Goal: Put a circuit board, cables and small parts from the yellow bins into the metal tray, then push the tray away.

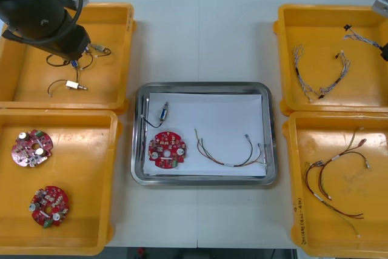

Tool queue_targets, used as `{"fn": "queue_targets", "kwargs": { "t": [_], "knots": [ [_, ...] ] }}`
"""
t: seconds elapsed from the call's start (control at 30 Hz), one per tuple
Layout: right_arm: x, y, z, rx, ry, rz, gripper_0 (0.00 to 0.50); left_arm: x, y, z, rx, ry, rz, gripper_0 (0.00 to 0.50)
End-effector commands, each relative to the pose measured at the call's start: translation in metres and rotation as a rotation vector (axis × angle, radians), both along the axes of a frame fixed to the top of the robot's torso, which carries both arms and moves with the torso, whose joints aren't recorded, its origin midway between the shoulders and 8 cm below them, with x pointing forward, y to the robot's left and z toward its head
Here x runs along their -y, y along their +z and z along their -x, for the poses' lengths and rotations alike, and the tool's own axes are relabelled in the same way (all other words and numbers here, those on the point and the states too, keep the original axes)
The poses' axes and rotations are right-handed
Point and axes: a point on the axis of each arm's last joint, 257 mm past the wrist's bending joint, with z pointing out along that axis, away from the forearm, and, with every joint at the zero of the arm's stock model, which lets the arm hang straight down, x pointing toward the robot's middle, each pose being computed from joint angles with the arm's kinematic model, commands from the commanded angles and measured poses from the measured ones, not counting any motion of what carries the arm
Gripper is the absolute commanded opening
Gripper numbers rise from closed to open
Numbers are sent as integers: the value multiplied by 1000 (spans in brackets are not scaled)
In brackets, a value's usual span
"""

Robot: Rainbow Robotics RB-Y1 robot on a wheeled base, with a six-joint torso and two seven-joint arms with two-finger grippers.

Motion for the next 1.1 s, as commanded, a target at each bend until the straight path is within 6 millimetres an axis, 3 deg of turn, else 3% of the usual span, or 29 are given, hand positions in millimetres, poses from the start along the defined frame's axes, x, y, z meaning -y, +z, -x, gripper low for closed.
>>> {"fn": "queue_targets", "kwargs": {
  "t": [0.03, 0.47, 0.5, 0.73, 0.9, 1.1],
  "knots": [
    [-24, 6, 10, 38, 52, 1, 0, 12, 2, 6, 33, 114, 90, 0],
    [-119, 2, 31, 37, 323, 56, 0, 26, -1, 14, 55, 115, 105, 0],
    [-119, 2, 31, 37, 323, 56, 0, 26, -1, 14, 55, 115, 105, 0],
    [-168, -3, 33, 8, 442, 123, 0, 30, 1, 16, 59, 115, 115, 0],
    [-195, -12, 39, -23, 477, 144, 0, 32, 2, 16, 62, 114, 122, 1],
    [-244, -27, 44, -68, 509, 113, 0, 35, 5, 16, 67, 111, 134, 1]
  ]
}}
